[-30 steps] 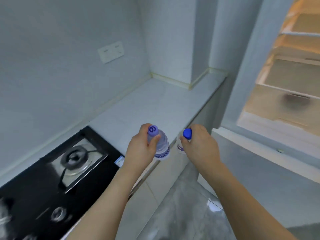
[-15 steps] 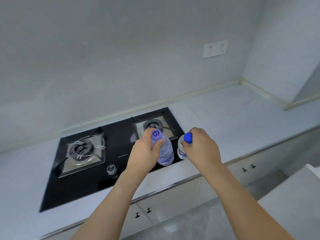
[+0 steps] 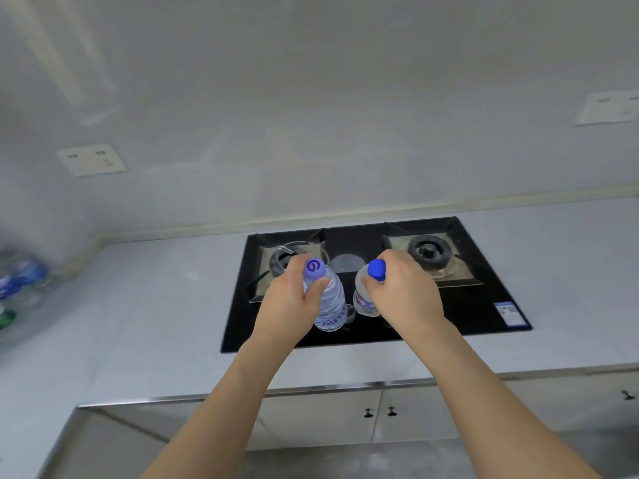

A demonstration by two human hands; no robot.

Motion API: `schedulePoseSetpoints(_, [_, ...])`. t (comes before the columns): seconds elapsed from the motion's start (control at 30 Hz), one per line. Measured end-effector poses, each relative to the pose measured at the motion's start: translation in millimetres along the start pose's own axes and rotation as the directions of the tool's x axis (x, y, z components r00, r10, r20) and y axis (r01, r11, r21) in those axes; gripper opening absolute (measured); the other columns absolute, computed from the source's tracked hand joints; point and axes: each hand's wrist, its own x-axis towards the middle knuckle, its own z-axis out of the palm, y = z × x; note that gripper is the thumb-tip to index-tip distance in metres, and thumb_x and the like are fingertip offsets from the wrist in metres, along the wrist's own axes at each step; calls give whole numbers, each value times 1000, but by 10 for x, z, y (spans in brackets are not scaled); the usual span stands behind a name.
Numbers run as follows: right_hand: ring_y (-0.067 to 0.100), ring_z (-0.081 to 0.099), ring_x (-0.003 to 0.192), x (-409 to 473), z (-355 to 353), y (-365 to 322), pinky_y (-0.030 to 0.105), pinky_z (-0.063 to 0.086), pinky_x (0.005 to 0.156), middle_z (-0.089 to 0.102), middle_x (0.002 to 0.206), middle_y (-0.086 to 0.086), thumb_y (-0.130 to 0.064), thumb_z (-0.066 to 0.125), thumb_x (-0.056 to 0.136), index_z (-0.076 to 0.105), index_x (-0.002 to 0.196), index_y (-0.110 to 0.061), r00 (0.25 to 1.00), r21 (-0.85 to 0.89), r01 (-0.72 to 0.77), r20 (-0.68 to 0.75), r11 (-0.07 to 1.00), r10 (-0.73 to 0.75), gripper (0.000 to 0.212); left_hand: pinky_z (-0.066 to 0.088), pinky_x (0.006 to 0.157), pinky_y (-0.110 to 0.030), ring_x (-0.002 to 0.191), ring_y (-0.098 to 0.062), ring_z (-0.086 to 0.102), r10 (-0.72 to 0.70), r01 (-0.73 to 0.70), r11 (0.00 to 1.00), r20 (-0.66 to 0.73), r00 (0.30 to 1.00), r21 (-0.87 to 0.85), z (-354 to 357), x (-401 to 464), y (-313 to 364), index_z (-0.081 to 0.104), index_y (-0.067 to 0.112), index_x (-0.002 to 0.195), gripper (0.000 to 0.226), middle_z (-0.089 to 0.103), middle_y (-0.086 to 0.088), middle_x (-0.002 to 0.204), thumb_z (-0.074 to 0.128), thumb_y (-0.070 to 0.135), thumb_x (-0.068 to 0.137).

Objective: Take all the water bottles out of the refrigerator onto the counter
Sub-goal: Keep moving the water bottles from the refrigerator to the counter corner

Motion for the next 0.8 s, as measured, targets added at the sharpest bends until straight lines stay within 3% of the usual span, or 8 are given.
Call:
schedulePoseSetpoints(0.17, [20,57,74,3,406,-625,32,49,63,53,95,0,-34,59,90,53,101,-15,996,7,60,60,998,-60,22,34,54,-15,62,-7,49,-72,72,997,-65,995,9,-483,-61,-556,48,24,121,27,59,7,85,54,32,96])
schedulePoseSetpoints(0.27, [18,56,74,13,562,-852,28,44,61,53,96,-1,-35,60,90,53,104,-15,992,14,94,87,996,-95,25,39,61,-25,69,-14,51,-107,109,994,-92,990,13,-658,-69,-775,48,23,121,28,63,3,96,54,32,95])
schedulePoseSetpoints(0.37, [15,54,71,64,696,-1015,25,39,60,53,92,-2,-35,61,89,52,101,-17,985,28,122,119,992,-124,23,39,60,-24,72,-16,53,-140,142,990,-115,984,14,-765,-50,-942,47,23,122,28,61,5,96,53,31,96])
schedulePoseSetpoints(0.6, [15,57,74,514,1072,-1340,32,53,68,55,91,-2,-35,62,87,54,100,-19,968,30,174,178,984,-176,23,38,55,-21,65,-11,51,-210,213,977,-155,965,4,-893,277,-1343,48,21,121,27,62,3,94,53,30,96])
schedulePoseSetpoints(0.8, [15,58,74,1105,1365,-1513,33,54,70,55,91,-2,-35,60,88,53,99,-18,952,46,221,206,974,-226,21,45,63,-21,82,-17,59,-267,276,961,-179,947,30,-993,814,-1577,46,23,124,32,60,5,102,53,36,96])
